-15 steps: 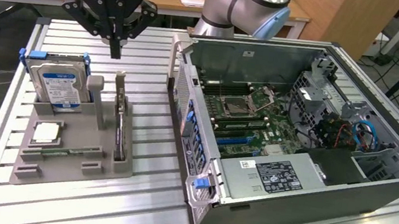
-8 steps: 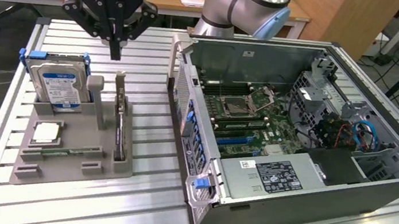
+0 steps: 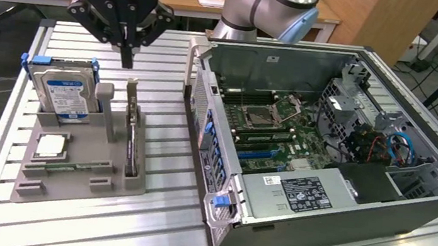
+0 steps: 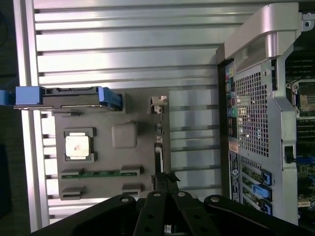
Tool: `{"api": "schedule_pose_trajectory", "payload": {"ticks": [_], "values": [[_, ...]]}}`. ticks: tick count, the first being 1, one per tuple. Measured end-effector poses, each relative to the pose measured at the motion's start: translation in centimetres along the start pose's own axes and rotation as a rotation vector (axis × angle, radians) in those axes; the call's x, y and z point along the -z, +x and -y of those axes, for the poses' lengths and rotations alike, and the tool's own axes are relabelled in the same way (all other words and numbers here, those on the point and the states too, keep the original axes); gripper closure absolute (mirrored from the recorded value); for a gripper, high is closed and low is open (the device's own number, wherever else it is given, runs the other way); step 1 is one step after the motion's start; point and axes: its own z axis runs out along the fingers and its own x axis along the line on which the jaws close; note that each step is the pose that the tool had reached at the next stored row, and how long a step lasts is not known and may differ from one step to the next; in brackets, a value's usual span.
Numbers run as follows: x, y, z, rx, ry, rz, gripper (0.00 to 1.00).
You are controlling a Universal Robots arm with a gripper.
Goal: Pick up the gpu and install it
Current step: 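Pick up the gpu and move the gpu toward the slot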
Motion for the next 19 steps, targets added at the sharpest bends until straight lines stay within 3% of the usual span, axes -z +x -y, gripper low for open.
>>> {"api": "schedule_pose_trajectory", "payload": {"ticks": [19], "values": [[-0.05, -1.7, 0.19, 0.000, 0.0001, -0.0001, 0.89]]}}
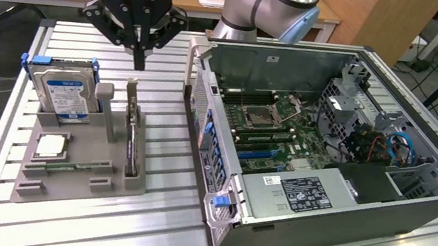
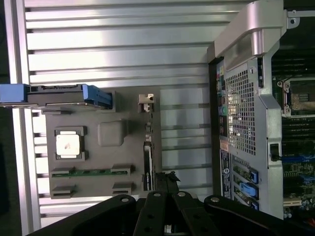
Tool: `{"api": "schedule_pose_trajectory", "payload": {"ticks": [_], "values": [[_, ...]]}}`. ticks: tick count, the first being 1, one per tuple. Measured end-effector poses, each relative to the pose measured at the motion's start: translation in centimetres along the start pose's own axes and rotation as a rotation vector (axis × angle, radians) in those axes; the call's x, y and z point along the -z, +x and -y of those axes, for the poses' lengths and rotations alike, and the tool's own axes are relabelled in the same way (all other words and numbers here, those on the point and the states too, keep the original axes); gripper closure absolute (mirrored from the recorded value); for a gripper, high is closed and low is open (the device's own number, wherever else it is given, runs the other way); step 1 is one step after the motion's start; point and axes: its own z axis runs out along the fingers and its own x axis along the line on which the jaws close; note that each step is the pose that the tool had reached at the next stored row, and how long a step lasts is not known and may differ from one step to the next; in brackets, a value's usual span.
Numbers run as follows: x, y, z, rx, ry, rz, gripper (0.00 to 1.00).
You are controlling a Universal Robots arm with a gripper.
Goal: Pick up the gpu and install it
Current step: 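Pick up the gpu and move the gpu toward the slot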
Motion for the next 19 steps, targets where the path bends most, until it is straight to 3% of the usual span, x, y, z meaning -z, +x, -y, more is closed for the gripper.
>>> {"api": "schedule_pose_trajectory", "payload": {"ticks": [12, 19], "values": [[-0.06, -0.8, 0.10, 0.000, 0.0000, 0.0000, 0.89], [-0.04, -0.9, 1.12, -0.001, 0.0002, 0.0001, 0.89]]}}
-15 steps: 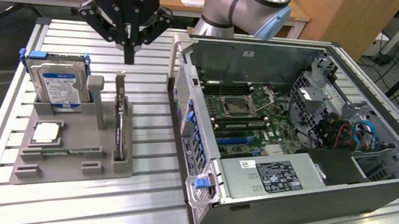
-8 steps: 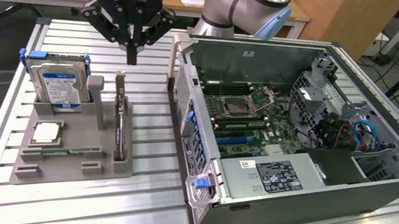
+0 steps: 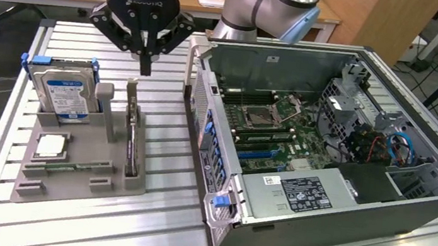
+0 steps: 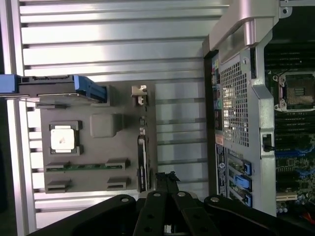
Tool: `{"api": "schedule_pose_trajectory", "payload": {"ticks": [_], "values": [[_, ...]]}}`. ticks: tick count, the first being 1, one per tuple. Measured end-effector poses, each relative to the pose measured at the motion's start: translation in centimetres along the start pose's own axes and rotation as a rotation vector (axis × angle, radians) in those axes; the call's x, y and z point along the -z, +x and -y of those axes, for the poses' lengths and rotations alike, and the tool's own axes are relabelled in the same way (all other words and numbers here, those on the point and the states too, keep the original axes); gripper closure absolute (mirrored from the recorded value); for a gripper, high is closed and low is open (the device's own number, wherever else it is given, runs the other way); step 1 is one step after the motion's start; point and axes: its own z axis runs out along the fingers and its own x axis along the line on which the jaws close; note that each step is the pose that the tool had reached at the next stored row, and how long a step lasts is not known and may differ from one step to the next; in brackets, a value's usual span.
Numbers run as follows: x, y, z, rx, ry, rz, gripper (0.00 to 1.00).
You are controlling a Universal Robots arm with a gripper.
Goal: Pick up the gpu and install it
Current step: 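Pick up the gpu and move the gpu toward the slot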
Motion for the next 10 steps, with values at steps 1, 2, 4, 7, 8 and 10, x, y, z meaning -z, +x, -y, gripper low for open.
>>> {"api": "schedule_pose_trajectory", "payload": {"ticks": [1, 2, 4, 7, 8, 10], "values": [[0.01, -0.01, 0.15, 0.000, 0.0001, 0.0000, 0.89], [0.02, -0.04, 0.56, 0.000, 0.0000, 0.0000, 0.89], [0.02, -0.05, 0.76, -0.001, 0.0000, 0.0001, 0.89], [0.03, -0.05, 0.96, -0.001, 0.0001, 0.0001, 0.89], [0.03, -0.05, 0.98, -0.001, 0.0000, 0.0001, 0.89], [0.03, -0.05, 0.98, -0.001, 0.0000, 0.0001, 0.89]]}}
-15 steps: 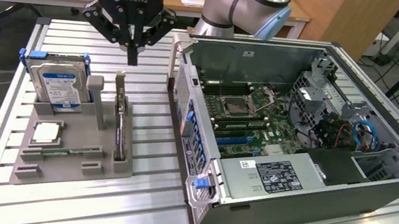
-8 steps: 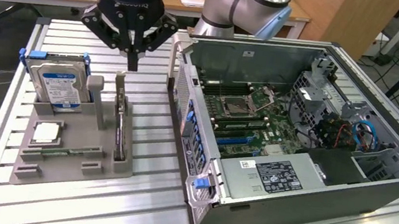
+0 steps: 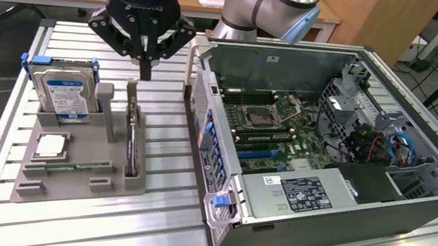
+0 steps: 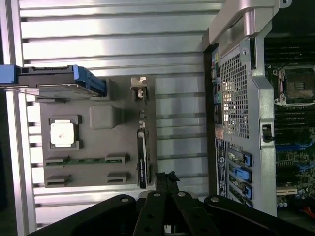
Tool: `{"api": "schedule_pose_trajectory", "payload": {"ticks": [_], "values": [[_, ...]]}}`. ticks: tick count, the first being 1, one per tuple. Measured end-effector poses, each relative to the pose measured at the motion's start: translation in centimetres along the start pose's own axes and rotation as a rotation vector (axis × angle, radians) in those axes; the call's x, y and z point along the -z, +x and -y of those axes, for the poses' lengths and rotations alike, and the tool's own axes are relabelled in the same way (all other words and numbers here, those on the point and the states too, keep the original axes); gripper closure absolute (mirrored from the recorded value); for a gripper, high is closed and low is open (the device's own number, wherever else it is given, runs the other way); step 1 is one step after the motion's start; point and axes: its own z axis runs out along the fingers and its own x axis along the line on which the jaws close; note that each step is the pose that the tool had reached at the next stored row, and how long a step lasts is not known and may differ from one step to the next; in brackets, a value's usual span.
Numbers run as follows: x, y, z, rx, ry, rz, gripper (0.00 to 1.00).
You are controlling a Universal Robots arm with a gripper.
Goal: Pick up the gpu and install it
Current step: 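Pick up the gpu and move the gpu toward the slot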
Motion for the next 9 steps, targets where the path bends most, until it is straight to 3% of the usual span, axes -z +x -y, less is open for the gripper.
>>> {"api": "schedule_pose_trajectory", "payload": {"ticks": [9], "values": [[0.00, 0.00, 0.00, 0.000, 0.0001, 0.0000, 0.89]]}}
